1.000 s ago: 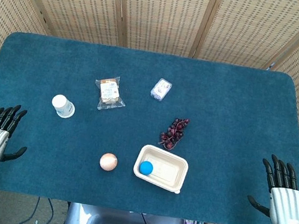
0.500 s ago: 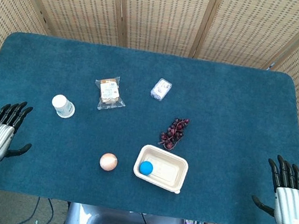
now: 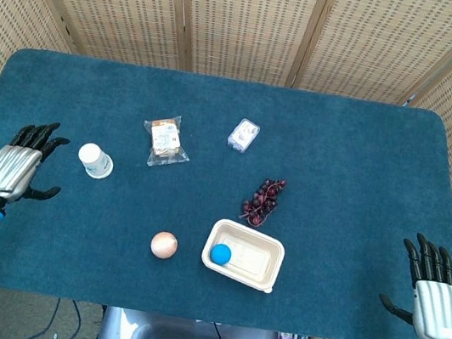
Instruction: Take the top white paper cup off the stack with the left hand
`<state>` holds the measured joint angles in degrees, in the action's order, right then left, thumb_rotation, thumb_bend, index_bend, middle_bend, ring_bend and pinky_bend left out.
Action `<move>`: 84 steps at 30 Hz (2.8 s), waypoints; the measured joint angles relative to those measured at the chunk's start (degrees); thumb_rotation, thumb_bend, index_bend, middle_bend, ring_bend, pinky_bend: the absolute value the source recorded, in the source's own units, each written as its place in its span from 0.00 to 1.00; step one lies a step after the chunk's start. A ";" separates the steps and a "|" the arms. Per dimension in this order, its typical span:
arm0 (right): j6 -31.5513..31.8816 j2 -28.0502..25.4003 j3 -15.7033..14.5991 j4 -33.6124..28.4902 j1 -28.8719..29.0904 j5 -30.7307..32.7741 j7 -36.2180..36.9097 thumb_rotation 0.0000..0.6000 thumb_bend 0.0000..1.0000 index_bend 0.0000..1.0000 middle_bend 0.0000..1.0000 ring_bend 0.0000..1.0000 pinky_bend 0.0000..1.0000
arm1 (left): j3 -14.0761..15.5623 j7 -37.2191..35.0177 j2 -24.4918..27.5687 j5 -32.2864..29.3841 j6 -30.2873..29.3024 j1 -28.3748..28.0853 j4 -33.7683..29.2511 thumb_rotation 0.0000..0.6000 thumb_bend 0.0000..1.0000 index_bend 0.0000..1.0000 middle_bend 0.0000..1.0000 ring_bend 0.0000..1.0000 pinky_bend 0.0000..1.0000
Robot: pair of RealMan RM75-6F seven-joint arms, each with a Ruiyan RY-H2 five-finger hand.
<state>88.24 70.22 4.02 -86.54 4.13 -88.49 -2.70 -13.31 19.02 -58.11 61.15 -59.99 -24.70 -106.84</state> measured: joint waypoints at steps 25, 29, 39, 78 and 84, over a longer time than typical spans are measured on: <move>-1.44 0.22 0.57 1.64 0.41 1.73 1.87 1.00 0.03 0.00 0.00 0.00 0.00 | 3.07 16.23 -5.21 -43.20 15.18 -26.86 18.10 1.00 0.21 0.25 0.00 0.00 0.00; -2.21 0.57 0.79 1.98 0.70 2.49 1.41 1.00 0.03 0.00 0.00 0.00 0.00 | 4.83 17.71 -7.35 -44.56 16.09 -28.99 20.53 1.00 0.21 0.25 0.00 0.00 0.00; -2.84 0.88 0.91 2.45 0.92 3.14 1.34 1.00 0.04 0.00 0.00 0.00 0.00 | 8.22 19.24 -10.22 -46.30 15.94 -31.26 23.87 1.00 0.21 0.25 0.00 0.00 0.00; -2.61 0.76 1.12 3.01 0.87 3.48 2.45 1.00 0.03 0.00 0.00 0.00 0.00 | 11.12 19.68 -15.96 -46.63 14.05 -33.36 27.10 1.00 0.21 0.34 0.00 0.00 0.00; -2.52 0.76 1.15 3.08 0.83 3.49 2.60 1.00 0.03 0.00 0.00 0.00 0.00 | 11.08 19.39 -16.14 -46.70 14.14 -33.38 27.21 1.00 0.22 0.39 0.00 0.00 0.00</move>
<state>85.72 70.98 5.17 -83.47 4.96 -85.00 -0.09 -2.23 38.41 -74.24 14.45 -45.85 -58.09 -79.63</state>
